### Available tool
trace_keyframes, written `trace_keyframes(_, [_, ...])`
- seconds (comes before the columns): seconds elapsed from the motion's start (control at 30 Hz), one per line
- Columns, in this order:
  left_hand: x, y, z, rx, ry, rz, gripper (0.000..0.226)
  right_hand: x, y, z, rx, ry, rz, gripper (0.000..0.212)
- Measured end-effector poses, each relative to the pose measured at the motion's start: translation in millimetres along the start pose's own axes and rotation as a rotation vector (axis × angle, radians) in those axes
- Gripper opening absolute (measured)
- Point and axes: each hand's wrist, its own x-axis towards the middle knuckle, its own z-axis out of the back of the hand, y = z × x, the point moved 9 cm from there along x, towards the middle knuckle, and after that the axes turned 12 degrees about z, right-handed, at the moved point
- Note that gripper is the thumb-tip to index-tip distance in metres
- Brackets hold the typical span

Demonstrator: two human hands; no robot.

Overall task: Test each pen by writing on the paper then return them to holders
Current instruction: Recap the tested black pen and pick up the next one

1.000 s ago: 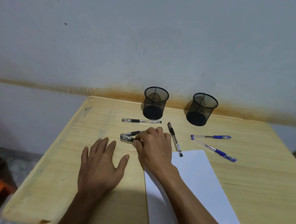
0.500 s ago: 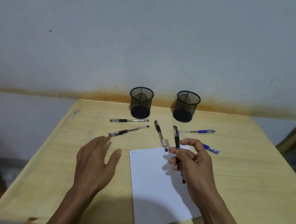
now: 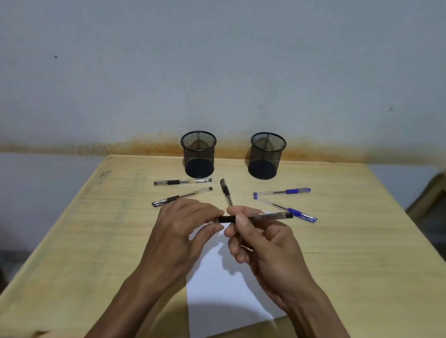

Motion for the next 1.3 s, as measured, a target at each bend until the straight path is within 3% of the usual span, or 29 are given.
trace_keyframes(0.2, [-2.6,5.7,5.5,-0.037,-0.017,0.07,0.025,9.6,0.3,7.1,-0.298,-0.148,0.087,0.02])
trace_keyframes(0.33, [-2.2,6.3,9.1,-0.015,-0.001,0.08,0.024,20.4,-3.2,6.9,-0.377,-0.148,0.098,0.023])
trace_keyframes(0.43, [-5.5,12.5,15.8,0.0,0.008,0.129,0.015,35.3,2.5,17.8,-0.303,-0.219,0.126,0.026])
trace_keyframes(0.57, [-14.9,77.5,56.7,-0.091,-0.045,0.448,0.009,58.0,53.1,83.1,-0.065,-0.467,0.239,0.024])
trace_keyframes(0.77, [-16.2,96.1,56.9,0.037,-0.04,0.486,0.016,62.2,19.3,41.9,-0.09,-0.321,0.169,0.02])
trace_keyframes(0.87, [-24.0,113.4,50.7,0.046,-0.049,0.546,0.02,51.5,-6.3,37.2,-0.086,-0.328,0.107,0.022])
trace_keyframes(0.97, [-26.5,137.7,47.8,0.07,-0.056,0.642,0.011,43.4,-16.4,37.9,-0.119,-0.321,0.088,0.023])
trace_keyframes(1.3, [-11.8,176.8,32.8,0.266,-0.016,0.693,0.015,29.6,-24.3,42.2,-0.193,-0.355,0.056,0.025])
